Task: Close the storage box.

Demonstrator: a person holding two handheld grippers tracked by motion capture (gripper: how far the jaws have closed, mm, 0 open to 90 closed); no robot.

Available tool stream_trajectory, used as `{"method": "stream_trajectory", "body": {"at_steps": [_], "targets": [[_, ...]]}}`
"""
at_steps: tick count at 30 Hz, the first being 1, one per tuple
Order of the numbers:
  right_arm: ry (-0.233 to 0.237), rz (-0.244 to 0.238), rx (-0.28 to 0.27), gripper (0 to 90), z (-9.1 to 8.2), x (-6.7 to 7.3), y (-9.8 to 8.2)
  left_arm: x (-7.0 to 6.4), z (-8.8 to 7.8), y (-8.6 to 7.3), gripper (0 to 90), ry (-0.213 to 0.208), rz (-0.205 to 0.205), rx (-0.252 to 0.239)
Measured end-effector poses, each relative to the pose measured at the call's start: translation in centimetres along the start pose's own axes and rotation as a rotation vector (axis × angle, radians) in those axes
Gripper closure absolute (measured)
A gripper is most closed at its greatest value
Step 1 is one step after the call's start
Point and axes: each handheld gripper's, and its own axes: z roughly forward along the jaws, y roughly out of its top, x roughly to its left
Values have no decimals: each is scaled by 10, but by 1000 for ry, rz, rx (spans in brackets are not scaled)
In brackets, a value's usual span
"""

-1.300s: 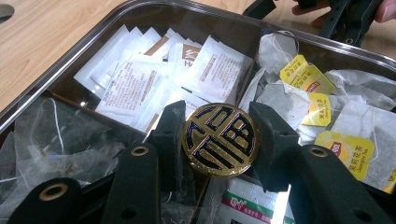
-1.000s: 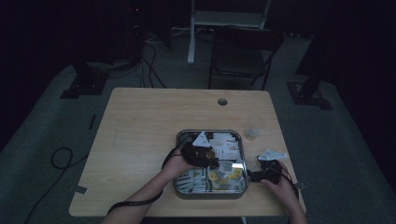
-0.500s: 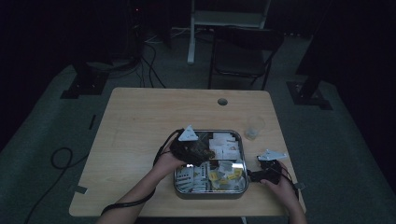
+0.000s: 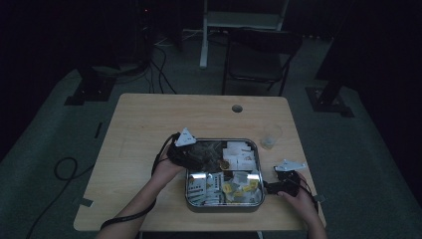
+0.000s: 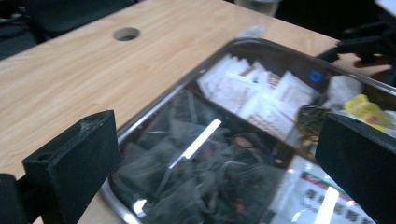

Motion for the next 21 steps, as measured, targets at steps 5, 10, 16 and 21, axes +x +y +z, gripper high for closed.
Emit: {"method": "stream_trajectory", "body": {"at_steps": [5,10,16,21], "targets": [[0,-1,0,125,0,0,0,17,-11,-11,4,40,-28,-28],[0,0,0,124,0,0,0,36,-23,-24,4,64,-70,-69],[0,-1,0,124,0,0,0,49,-31,-39,4,105,-89,-52],[0,0,0,125,0,0,0,57,-34,-54,4,143,-111,-31]]}}
